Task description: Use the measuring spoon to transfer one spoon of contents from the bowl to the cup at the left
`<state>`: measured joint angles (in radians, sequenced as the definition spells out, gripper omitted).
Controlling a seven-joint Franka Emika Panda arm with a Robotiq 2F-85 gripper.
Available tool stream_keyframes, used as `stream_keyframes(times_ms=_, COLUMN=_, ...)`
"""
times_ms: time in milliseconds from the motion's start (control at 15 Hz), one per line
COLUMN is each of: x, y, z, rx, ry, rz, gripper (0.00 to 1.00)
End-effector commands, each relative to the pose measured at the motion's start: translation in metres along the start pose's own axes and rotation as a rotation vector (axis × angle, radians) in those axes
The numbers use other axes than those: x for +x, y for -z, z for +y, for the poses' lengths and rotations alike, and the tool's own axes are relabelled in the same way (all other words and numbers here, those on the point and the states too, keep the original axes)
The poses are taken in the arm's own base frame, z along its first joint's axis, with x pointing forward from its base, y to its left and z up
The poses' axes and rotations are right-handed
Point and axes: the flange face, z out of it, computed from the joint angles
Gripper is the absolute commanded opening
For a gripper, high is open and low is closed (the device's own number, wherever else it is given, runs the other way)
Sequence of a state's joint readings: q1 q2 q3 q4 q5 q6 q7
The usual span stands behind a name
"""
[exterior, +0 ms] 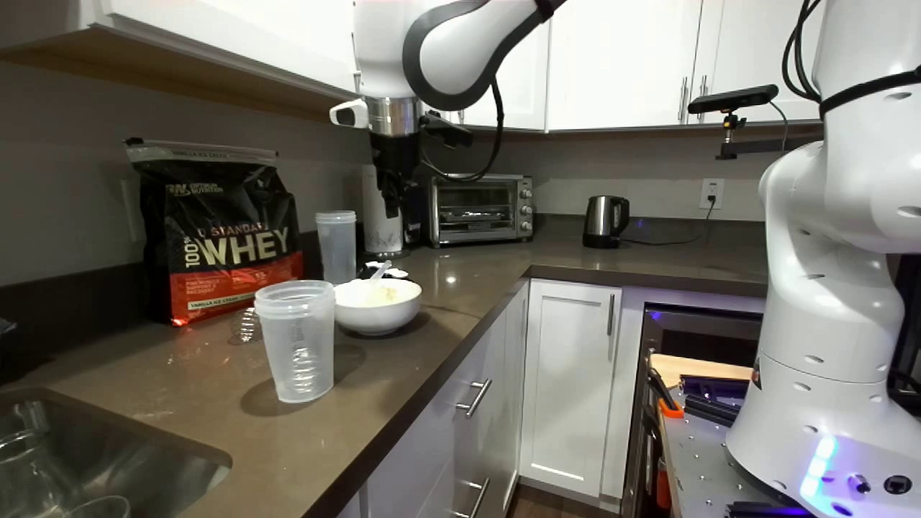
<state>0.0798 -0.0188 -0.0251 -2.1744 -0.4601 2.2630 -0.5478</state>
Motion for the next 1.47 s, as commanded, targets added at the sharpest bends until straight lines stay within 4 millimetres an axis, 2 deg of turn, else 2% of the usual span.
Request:
stream_keyframes(times_ms=0, x=0.003, y=-0.005, z=-0.001, rx=0.023, ry=0.013, rz=-0.021, gripper=1.0)
stream_keyframes(times_ms=333, x=0.012, y=-0.021, z=0.008, rx=0.139, ry=0.037, rz=-0.098, gripper=1.0)
stream_keyframes(times_ms=800, x=0.03, y=-0.028, z=0.058, rx=0.208, ry=0.034, rz=-0.115, gripper=1.0)
stream_keyframes(times_ms=1000, x=0.036, y=-0.037, z=0.067, rx=0.264, ry=0.051, rz=-0.136, gripper=1.0)
stream_keyframes(times_ms=1067, x=0.038, y=-0.039, z=0.067, rx=0.277, ry=0.058, rz=-0.142, gripper=0.97)
stream_keyframes(times_ms=1133, x=0.04, y=-0.04, z=0.066, rx=0.288, ry=0.067, rz=-0.149, gripper=0.73)
stream_keyframes(times_ms=1267, x=0.044, y=-0.046, z=0.063, rx=0.299, ry=0.078, rz=-0.157, gripper=0.73)
stream_keyframes(times_ms=1400, x=0.049, y=-0.052, z=0.061, rx=0.31, ry=0.089, rz=-0.16, gripper=0.58)
